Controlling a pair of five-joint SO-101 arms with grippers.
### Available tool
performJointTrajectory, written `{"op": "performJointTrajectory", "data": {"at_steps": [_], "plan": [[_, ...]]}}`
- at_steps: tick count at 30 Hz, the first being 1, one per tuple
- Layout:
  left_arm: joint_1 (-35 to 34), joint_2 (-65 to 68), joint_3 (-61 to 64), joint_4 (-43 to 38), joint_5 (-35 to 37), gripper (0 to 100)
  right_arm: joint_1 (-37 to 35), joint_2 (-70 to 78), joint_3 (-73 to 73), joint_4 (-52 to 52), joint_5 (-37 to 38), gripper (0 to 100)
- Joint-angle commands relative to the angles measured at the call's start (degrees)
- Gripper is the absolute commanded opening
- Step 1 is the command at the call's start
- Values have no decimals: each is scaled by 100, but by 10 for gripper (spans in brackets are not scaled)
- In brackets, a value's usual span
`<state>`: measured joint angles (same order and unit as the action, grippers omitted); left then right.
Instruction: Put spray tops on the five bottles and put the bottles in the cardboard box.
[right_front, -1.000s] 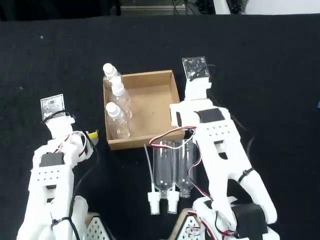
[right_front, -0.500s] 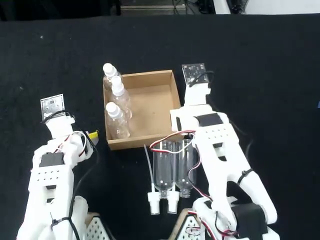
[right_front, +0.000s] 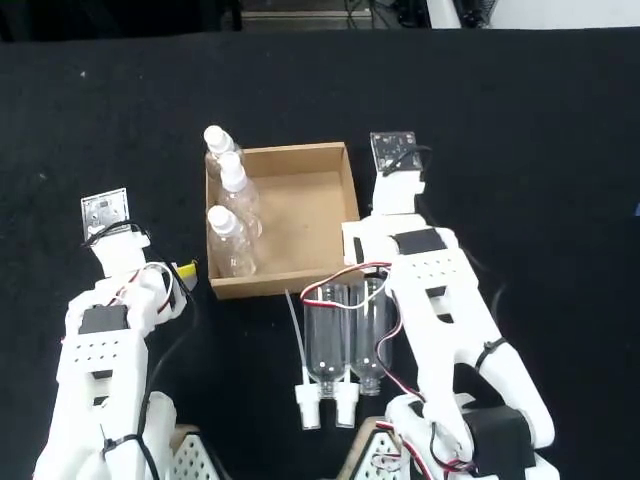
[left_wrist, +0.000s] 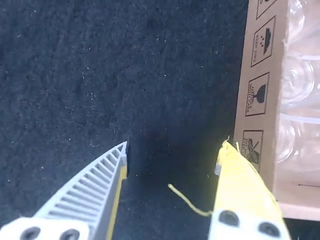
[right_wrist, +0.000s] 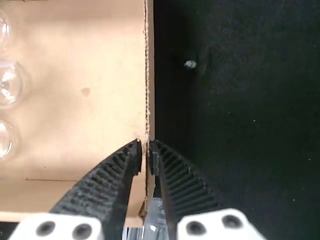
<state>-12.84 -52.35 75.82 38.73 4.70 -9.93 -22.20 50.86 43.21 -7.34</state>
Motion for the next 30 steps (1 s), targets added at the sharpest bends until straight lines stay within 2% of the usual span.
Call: {"op": "performJointTrajectory", "data": {"at_steps": [1, 25, 30], "plan": [[-48, -26, -66, -97, 9, 263, 70, -4, -66, 79, -70, 11], [-57, -35, -66, -97, 9, 263, 9, -48, -84, 431, -53, 11], [-57, -35, -66, -97, 9, 263, -369, -48, -66, 466, -53, 11]]}}
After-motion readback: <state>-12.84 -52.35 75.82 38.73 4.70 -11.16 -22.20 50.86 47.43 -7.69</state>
